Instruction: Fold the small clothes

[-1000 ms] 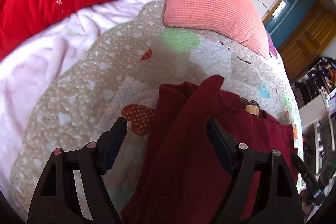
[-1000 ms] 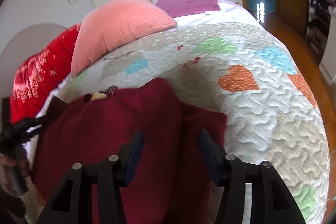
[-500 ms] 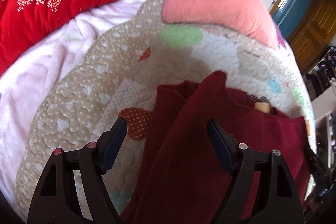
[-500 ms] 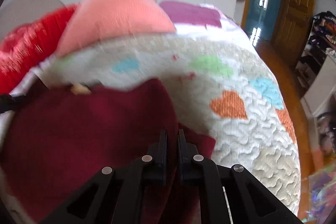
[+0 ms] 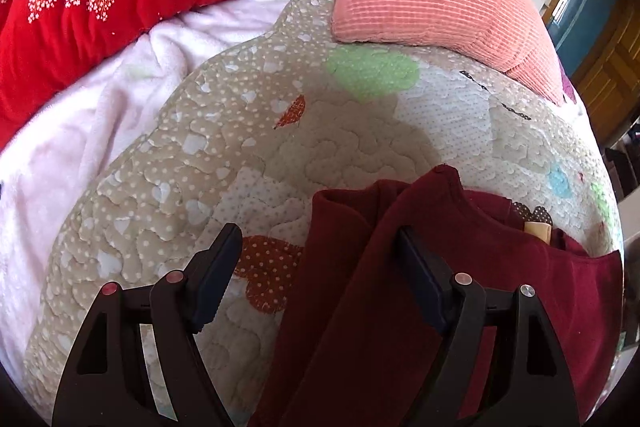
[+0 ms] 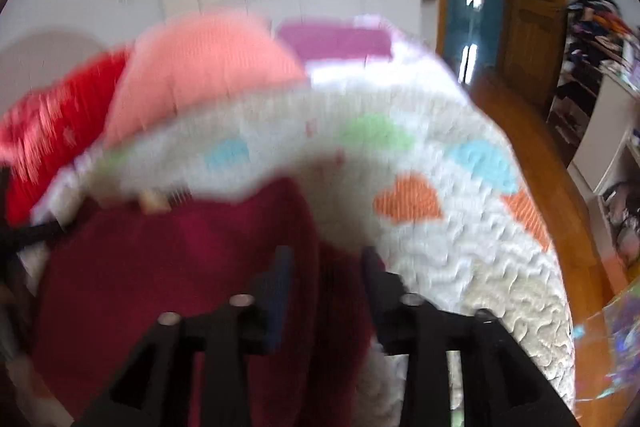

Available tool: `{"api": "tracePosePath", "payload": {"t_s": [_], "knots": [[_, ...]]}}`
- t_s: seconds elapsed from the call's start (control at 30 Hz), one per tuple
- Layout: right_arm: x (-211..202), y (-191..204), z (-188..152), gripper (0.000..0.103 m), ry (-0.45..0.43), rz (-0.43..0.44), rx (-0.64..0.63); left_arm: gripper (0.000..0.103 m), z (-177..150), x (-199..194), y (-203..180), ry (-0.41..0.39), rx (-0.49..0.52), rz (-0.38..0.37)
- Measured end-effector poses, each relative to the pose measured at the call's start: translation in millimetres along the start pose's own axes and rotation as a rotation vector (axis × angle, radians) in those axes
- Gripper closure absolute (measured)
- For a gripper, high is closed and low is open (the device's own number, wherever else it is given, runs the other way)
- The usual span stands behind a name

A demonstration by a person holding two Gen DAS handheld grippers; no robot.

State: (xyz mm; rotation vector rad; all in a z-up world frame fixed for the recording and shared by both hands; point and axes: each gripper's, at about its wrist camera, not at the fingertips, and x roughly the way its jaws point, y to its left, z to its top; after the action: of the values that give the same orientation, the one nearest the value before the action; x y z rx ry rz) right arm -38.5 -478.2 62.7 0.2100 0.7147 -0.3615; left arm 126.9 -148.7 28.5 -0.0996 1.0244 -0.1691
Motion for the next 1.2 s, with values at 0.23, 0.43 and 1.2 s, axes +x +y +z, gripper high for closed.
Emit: {"api": "tracePosePath", "payload": {"t_s": [0.23, 0.43, 1.2], "knots": [[52, 33, 13, 0.066, 0.137, 0.187, 0.016, 0.021, 1, 6, 6, 0.012, -0.039, -0.028], [97, 23, 7, 0.065, 0.182, 0.096, 0.074, 0.018, 0, 11, 8, -0.004, -0.049, -0.042], [-22, 53, -55, 0.055, 0.208, 0.205, -0.063, 0.018, -106, -103, 77, -0.042, -0.038, -0.087]]}}
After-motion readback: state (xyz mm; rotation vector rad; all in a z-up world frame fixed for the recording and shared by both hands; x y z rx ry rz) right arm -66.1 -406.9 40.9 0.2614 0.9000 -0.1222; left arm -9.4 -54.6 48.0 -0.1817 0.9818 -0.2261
